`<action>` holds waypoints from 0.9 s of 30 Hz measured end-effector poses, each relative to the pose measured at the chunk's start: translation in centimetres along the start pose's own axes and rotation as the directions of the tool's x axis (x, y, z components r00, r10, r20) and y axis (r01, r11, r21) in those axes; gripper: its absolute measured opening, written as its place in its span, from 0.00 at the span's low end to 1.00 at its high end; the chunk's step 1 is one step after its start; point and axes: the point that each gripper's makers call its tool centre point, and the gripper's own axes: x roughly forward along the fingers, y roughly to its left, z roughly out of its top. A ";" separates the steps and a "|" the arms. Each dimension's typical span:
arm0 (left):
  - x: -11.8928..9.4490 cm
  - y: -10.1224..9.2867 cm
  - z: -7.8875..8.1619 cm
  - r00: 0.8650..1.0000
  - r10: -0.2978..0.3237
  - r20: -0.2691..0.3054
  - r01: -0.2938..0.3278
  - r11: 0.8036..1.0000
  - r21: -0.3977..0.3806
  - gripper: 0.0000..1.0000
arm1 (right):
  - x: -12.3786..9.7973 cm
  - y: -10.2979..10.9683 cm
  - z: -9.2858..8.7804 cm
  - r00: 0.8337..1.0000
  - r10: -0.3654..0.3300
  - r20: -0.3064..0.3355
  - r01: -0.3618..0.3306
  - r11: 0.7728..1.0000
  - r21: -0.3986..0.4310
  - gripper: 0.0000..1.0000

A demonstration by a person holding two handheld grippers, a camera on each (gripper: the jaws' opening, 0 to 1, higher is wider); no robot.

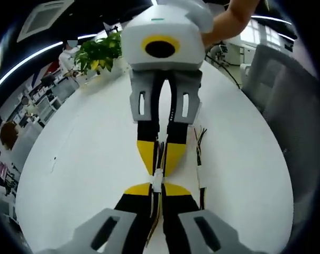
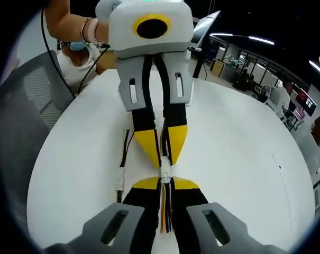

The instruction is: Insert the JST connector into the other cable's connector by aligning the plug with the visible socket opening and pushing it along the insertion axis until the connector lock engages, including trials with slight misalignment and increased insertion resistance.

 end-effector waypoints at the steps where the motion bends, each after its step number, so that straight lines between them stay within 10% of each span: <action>1: 0.2 0.0 -0.2 1.000 0.000 0.000 0.000 1.000 -0.003 0.00 | 0.2 0.0 -0.2 1.000 0.002 -0.005 -0.002 1.000 0.011 0.04; 27: 1.2 0.7 -1.1 0.996 0.072 0.052 -0.063 0.985 -0.159 0.04 | 0.2 -0.2 -1.7 1.000 0.028 0.010 -0.030 0.984 0.177 0.05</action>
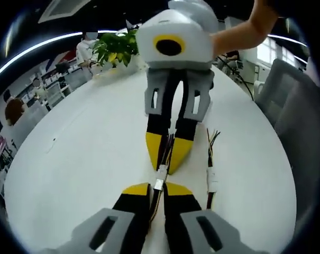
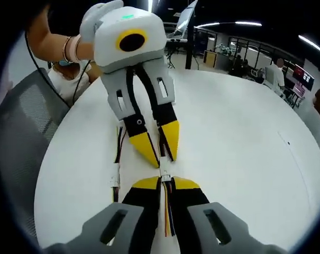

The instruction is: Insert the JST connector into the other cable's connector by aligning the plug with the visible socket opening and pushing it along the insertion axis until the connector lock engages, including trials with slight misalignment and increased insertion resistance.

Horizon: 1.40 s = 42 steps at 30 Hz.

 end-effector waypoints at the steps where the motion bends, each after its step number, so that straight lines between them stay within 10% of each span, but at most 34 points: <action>1: -0.1 0.0 0.0 1.000 0.002 0.000 -0.002 1.000 -0.002 0.05 | 0.0 0.3 0.0 1.000 0.000 0.001 0.000 1.000 0.004 0.06; 32: -5.0 -0.1 2.6 0.993 0.095 0.074 -0.079 0.979 -0.188 0.40 | -7.0 1.3 1.4 0.991 -0.116 0.061 0.113 0.992 0.050 0.33; 42: -7.0 -1.3 3.1 0.989 0.137 0.063 -0.126 0.980 -0.155 0.55 | -9.6 0.3 3.1 0.960 -0.267 0.085 0.259 0.962 0.091 0.37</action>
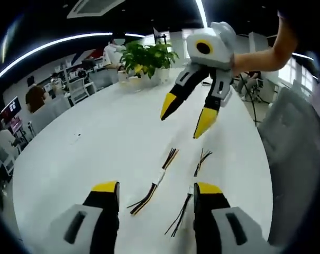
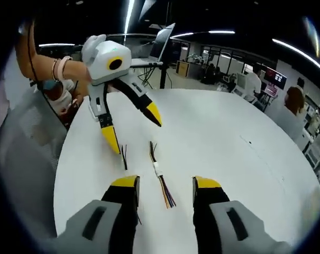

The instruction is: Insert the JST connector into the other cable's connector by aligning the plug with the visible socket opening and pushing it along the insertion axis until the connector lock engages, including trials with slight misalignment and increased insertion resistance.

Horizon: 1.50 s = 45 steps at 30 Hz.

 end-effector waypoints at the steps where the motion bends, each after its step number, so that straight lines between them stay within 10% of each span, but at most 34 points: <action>1: -0.2 -0.1 0.1 1.000 0.005 0.003 -0.004 1.000 -0.008 0.58 | -0.1 0.0 0.0 1.000 -0.004 0.000 0.004 1.000 0.002 0.37; 25: -3.7 -1.2 -0.1 0.979 0.199 -0.046 -0.203 0.970 -0.135 0.84 | -3.3 3.9 -0.9 0.998 -0.066 -0.016 0.068 0.966 0.251 0.55; 45: -6.3 -5.8 -0.8 0.986 0.161 -0.043 -0.166 0.955 -0.246 0.90 | -4.8 8.3 -1.4 0.997 -0.072 -0.016 0.073 0.935 0.347 0.65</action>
